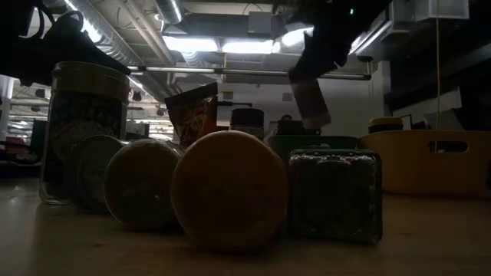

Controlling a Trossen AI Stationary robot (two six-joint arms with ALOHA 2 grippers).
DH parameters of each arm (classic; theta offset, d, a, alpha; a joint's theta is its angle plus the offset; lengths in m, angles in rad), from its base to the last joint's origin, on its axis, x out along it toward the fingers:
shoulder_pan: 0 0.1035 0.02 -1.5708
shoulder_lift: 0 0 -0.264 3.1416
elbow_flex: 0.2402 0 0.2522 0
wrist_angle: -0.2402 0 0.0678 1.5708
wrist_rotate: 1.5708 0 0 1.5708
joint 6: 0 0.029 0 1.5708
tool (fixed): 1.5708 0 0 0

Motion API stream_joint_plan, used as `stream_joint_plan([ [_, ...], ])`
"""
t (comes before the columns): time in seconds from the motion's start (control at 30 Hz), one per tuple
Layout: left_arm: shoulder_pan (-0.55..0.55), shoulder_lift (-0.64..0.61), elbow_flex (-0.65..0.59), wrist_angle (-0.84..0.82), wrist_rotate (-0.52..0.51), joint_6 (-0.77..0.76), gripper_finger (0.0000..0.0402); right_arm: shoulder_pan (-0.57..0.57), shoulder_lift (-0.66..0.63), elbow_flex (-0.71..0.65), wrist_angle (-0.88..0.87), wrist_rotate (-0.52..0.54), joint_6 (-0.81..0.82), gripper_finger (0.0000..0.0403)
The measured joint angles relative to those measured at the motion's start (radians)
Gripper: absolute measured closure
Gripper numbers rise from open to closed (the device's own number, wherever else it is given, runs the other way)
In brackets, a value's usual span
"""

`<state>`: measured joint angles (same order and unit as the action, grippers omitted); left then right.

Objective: Sort spices by type
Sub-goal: Put the black seasoning bottle into the green bin

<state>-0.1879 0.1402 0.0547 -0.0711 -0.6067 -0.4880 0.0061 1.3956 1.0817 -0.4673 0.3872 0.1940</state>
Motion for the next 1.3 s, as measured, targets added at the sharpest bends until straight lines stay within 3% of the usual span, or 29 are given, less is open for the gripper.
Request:
stream_joint_plan([
  [0.33, 0.000, 0.000, 0.000, 0.000, 0.000, 0.017, 0.0012, -0.139, 0.036, 0.000, -0.033, -0.132, -0.144, 0.0198],
  [0.97, 0.000, 0.000, 0.000, 0.000, 0.000, 0.024, 0.0012, -0.138, 0.225, 0.000, -0.069, -0.172, -0.252, 0.0197],
  [1.3, 0.000, 0.000, 0.000, 0.000, 0.000, 0.025, 0.0012, -0.138, 0.240, 0.000, -0.054, -0.172, -0.252, 0.0117],
])
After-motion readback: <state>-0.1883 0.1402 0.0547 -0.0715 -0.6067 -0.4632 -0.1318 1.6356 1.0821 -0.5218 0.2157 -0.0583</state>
